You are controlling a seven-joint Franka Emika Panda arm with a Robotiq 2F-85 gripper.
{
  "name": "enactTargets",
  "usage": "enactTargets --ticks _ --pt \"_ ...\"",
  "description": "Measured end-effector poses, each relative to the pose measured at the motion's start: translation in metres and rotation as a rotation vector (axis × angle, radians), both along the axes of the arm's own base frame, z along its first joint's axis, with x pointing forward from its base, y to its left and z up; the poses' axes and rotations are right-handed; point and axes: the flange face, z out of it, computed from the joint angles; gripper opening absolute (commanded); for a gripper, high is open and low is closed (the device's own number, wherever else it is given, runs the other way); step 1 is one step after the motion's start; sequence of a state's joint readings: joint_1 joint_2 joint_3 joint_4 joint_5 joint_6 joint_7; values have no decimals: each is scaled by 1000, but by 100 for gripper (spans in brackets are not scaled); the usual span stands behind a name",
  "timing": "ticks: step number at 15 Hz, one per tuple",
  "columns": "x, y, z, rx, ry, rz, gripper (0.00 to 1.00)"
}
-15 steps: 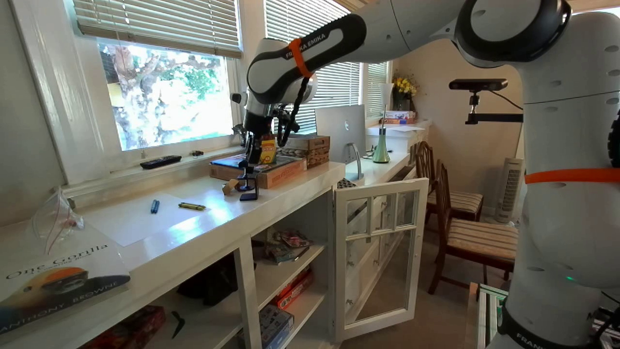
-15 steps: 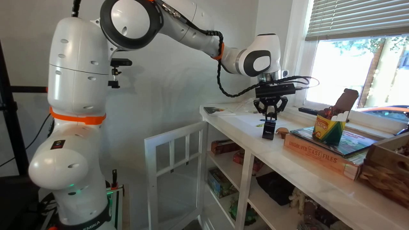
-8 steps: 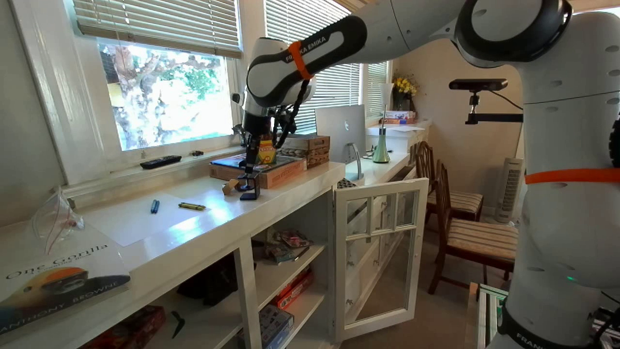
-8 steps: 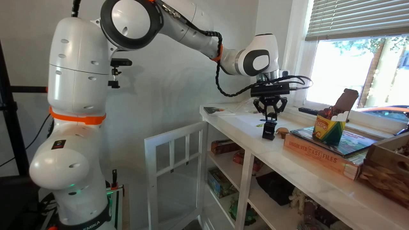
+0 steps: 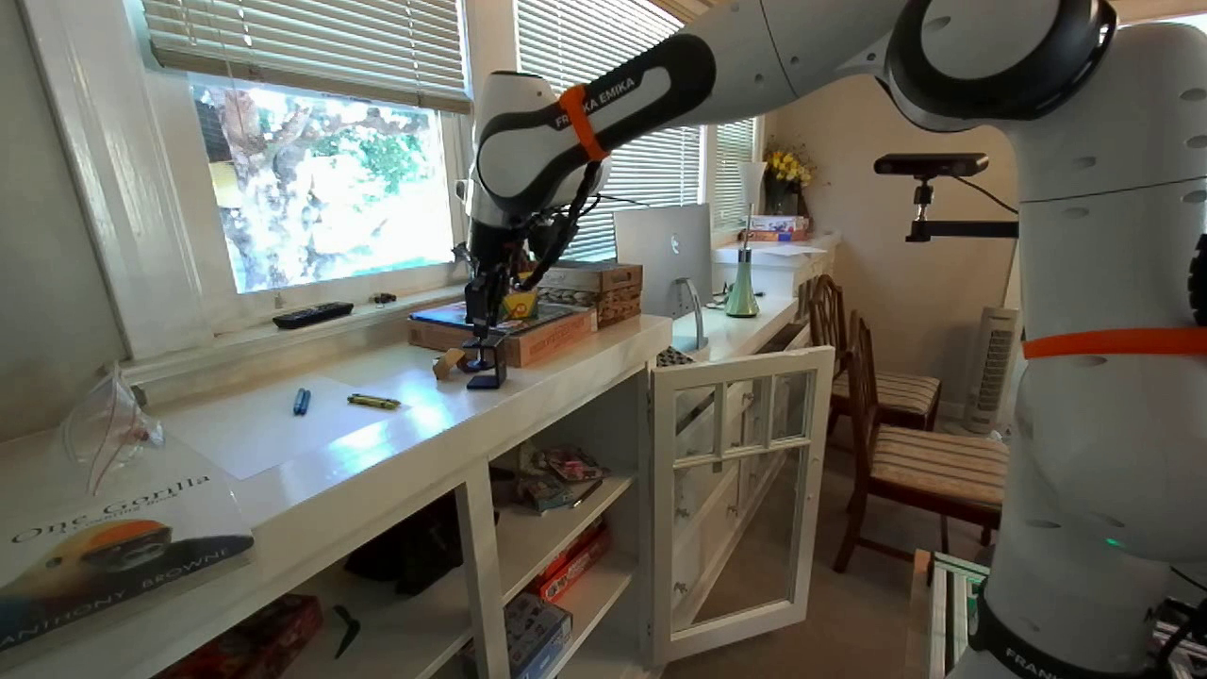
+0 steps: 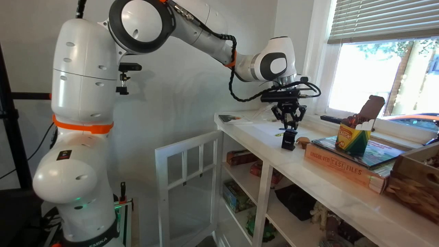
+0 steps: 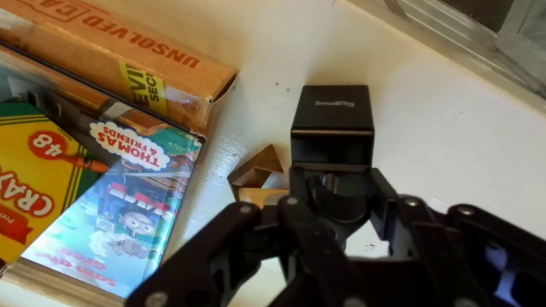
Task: Turn the black object to the right continuously
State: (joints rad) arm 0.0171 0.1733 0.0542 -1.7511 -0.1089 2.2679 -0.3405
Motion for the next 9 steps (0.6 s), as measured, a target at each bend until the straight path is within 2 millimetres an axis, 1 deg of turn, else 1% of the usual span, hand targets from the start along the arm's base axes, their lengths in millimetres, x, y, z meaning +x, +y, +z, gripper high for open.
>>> enactTargets --ticks 5,9 --pt "2 -1 2 44 4 -127 13" --pt "6 -1 2 67 7 -196 13"
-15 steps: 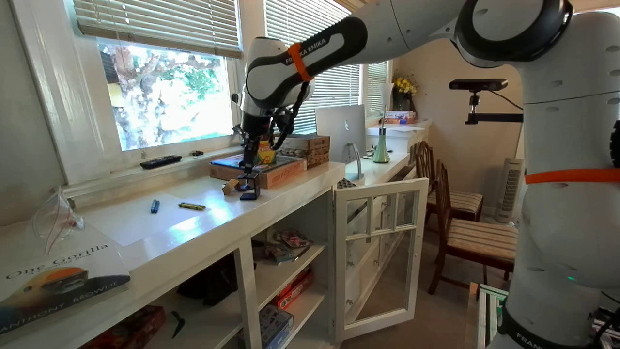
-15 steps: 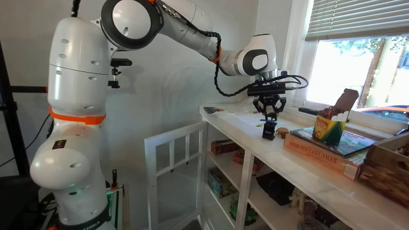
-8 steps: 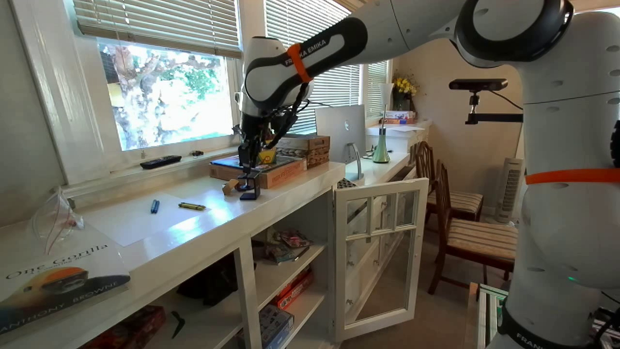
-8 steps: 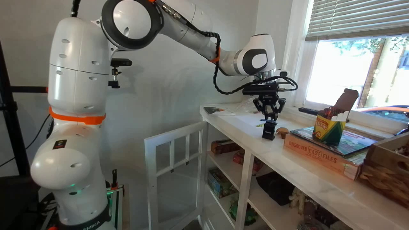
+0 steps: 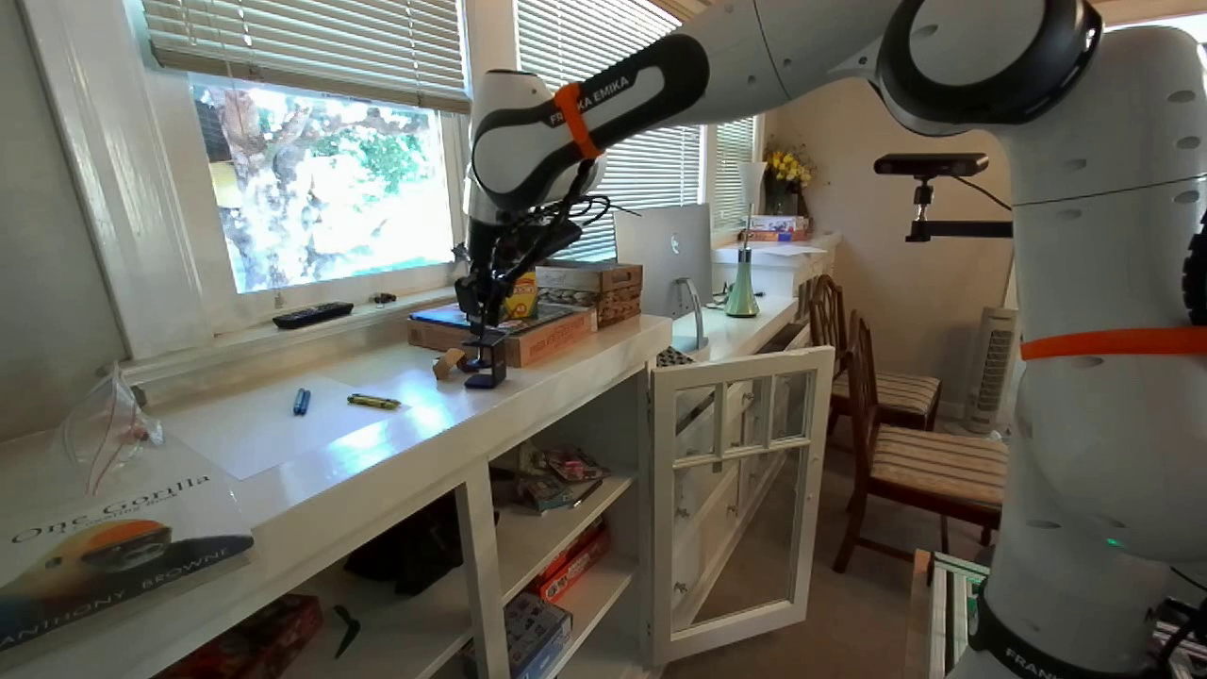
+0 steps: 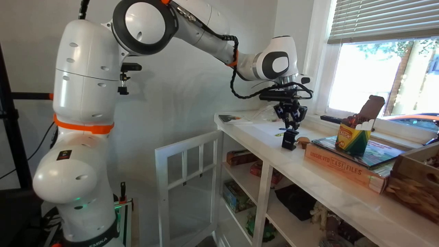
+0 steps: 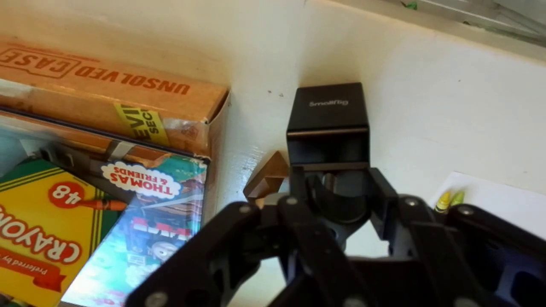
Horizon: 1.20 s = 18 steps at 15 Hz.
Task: Turn the black object to the right continuously
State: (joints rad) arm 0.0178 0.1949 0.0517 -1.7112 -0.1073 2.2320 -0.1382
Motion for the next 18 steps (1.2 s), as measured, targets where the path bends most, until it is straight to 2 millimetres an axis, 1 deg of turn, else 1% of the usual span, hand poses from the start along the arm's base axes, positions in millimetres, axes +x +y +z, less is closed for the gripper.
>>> enactTargets --ticks 4,6,7,8,9,10,13,18 --pt "7 1 1 10 31 -45 13" --pt "10 5 1 13 55 -67 13" --pt "12 8 1 13 64 -75 63" --pt "14 10 1 13 70 -82 65" --pt "15 11 1 13 78 -87 70" --pt "16 14 -2 13 86 -88 79" --pt "18 21 -10 -5 93 -83 99" --pt "19 27 -5 -62 69 -21 100"
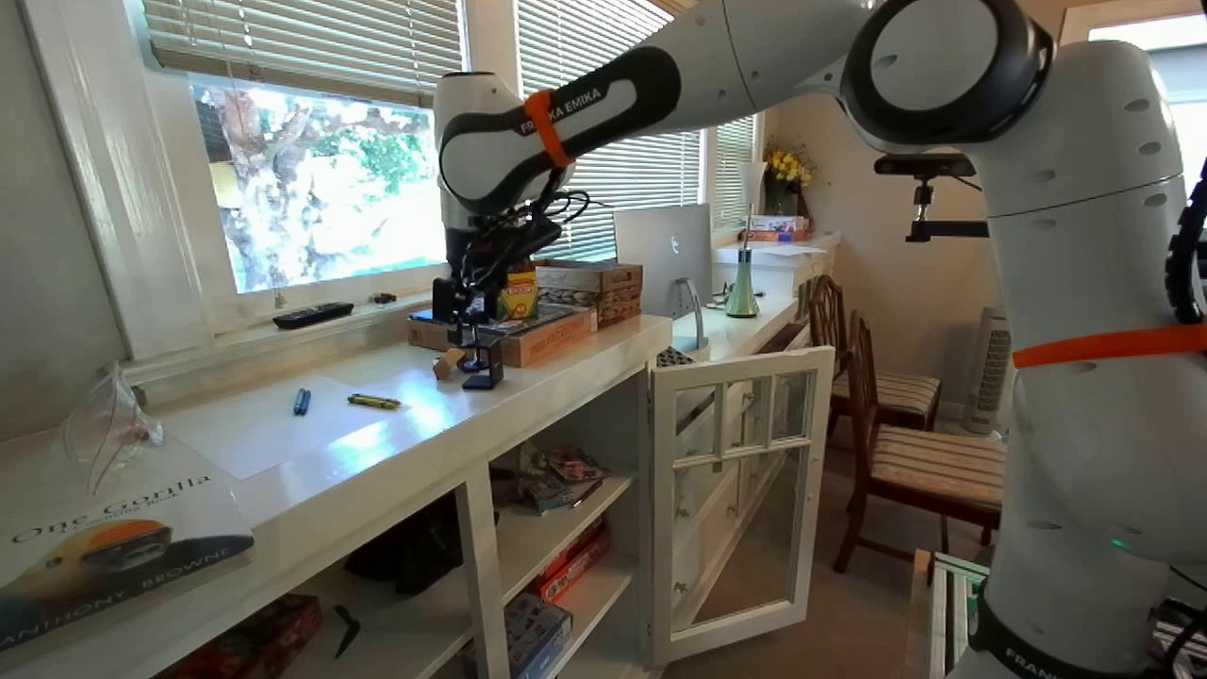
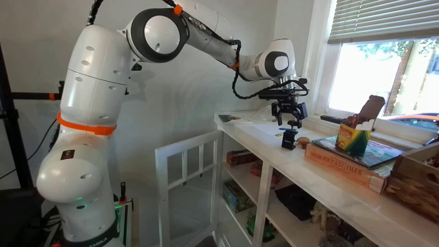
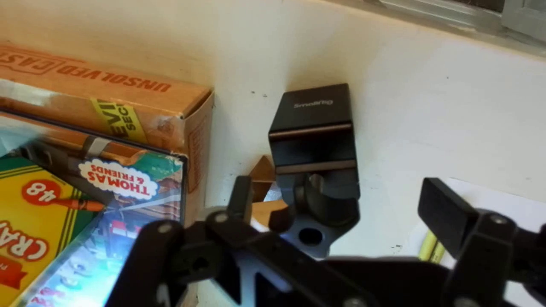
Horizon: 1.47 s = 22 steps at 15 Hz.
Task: Turn the black object to the right continuously
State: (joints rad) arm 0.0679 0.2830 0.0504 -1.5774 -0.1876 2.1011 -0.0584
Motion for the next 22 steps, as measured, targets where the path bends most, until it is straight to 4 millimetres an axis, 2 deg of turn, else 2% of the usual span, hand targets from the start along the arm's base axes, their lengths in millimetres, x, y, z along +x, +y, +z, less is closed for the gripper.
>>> enactTargets --ticks 9,16,22 --pt "-5 4 12 -147 -7 444 100" --pt "-5 4 12 -324 54 749 100" --pt "-4 11 7 -442 113 970 100"
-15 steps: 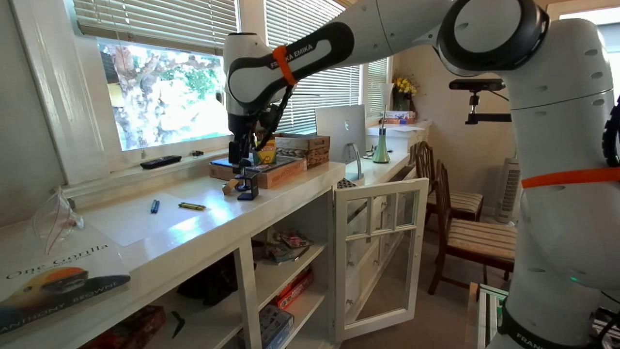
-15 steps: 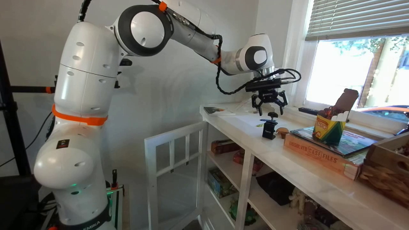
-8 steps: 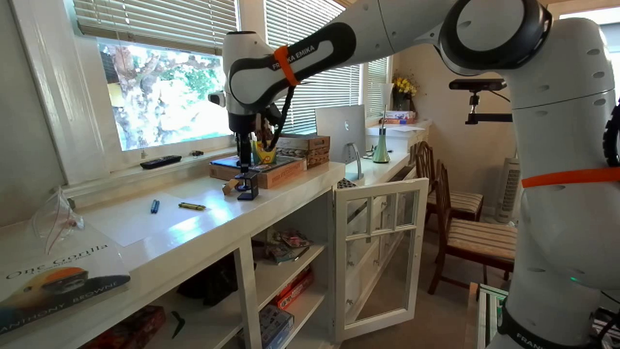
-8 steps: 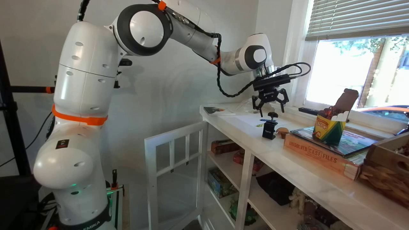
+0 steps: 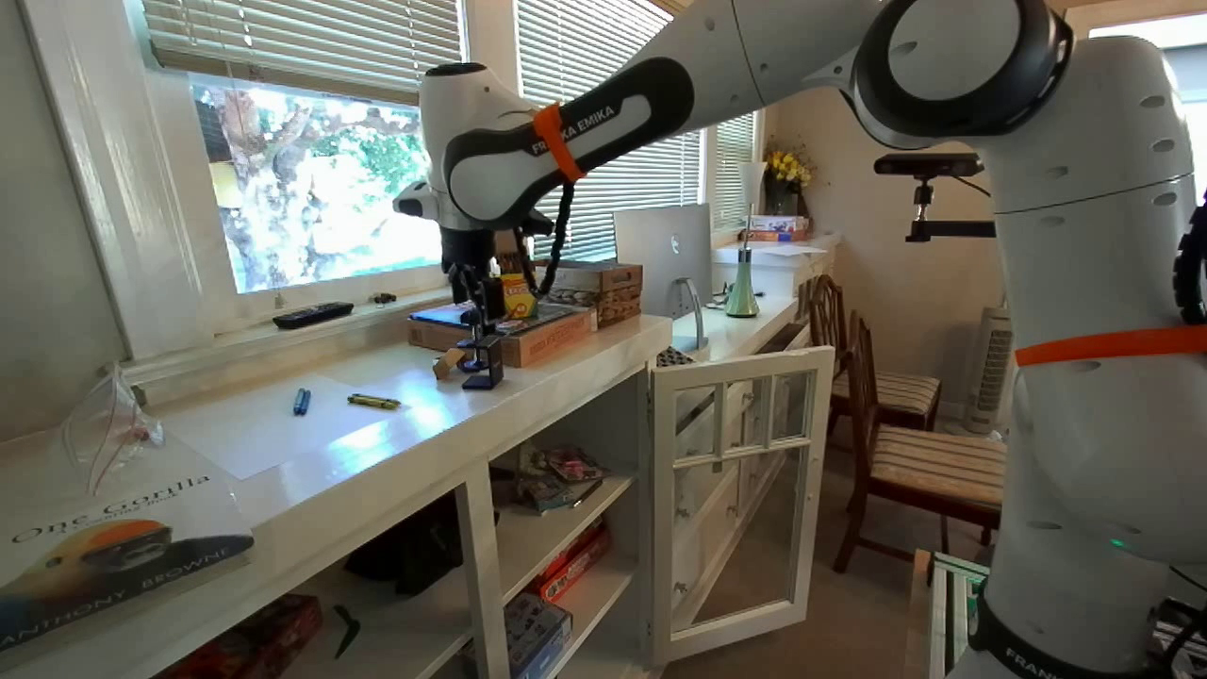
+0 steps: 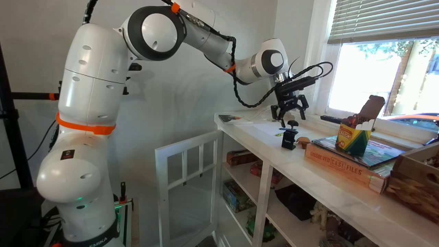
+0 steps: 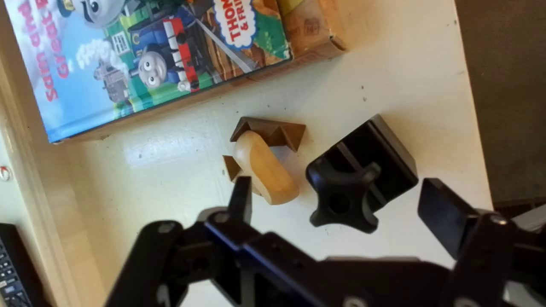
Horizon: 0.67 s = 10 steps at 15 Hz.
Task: Turn the black object to the right continuously
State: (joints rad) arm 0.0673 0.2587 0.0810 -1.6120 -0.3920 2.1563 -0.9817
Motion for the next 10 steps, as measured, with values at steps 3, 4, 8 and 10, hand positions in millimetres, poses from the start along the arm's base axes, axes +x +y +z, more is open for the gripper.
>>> enactTargets --ticks 3,4,8,10 --pt "0 0 -2 -52 29 93 100" --pt "0 0 -3 -70 38 120 100" --pt "-1 -2 -6 -136 79 224 74" --pt "-1 -2 -6 -164 97 266 60"
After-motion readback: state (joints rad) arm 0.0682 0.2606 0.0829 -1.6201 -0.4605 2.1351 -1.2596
